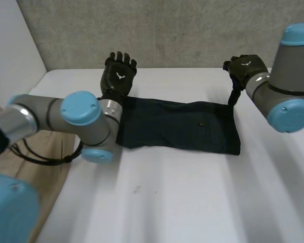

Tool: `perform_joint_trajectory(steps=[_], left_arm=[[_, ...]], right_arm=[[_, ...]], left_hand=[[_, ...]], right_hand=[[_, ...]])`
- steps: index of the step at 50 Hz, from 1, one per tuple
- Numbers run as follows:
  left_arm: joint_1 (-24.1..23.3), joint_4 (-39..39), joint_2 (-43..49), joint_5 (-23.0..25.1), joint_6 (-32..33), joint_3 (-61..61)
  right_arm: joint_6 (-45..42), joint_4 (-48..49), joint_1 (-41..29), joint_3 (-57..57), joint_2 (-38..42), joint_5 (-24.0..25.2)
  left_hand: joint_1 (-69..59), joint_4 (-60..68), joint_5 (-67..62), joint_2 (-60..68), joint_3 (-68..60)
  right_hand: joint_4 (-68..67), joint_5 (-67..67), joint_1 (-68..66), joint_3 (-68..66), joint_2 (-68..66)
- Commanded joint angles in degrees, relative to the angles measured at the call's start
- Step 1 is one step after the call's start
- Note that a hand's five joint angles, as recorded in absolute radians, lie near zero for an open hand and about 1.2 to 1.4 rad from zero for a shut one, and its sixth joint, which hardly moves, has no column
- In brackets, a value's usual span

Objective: Fold the laundry.

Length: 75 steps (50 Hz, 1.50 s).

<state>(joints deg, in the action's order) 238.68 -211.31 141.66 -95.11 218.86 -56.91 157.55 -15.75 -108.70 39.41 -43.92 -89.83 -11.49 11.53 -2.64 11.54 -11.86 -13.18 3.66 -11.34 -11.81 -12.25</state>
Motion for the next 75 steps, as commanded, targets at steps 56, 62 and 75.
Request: perform_joint_trajectory(steps=[56,62,75], left_arm=[[3.9,16.19,-30.83,0.28,-23.57,-34.5],[3.37,15.66,-30.83,0.28,-23.57,-32.66],[-0.23,15.66,-24.77,-0.08,-23.48,-20.97]], right_arm=[[-36.34,16.54,-5.72,23.87,-8.73,6.15],[-41.52,15.93,-15.57,26.77,-5.92,14.68],[-26.45,16.36,-12.33,29.67,-9.06,19.52]], left_hand=[[1.49,-1.53,2.64,-1.54,1.86],[1.49,-1.53,2.64,-1.54,1.86],[1.49,-1.53,2.64,-1.54,1.86]], right_hand=[[-66.82,66.34,-68.66,-68.19,-67.75],[-66.82,66.34,-68.66,-68.19,-67.75],[3.18,-3.66,1.34,1.81,2.25]])
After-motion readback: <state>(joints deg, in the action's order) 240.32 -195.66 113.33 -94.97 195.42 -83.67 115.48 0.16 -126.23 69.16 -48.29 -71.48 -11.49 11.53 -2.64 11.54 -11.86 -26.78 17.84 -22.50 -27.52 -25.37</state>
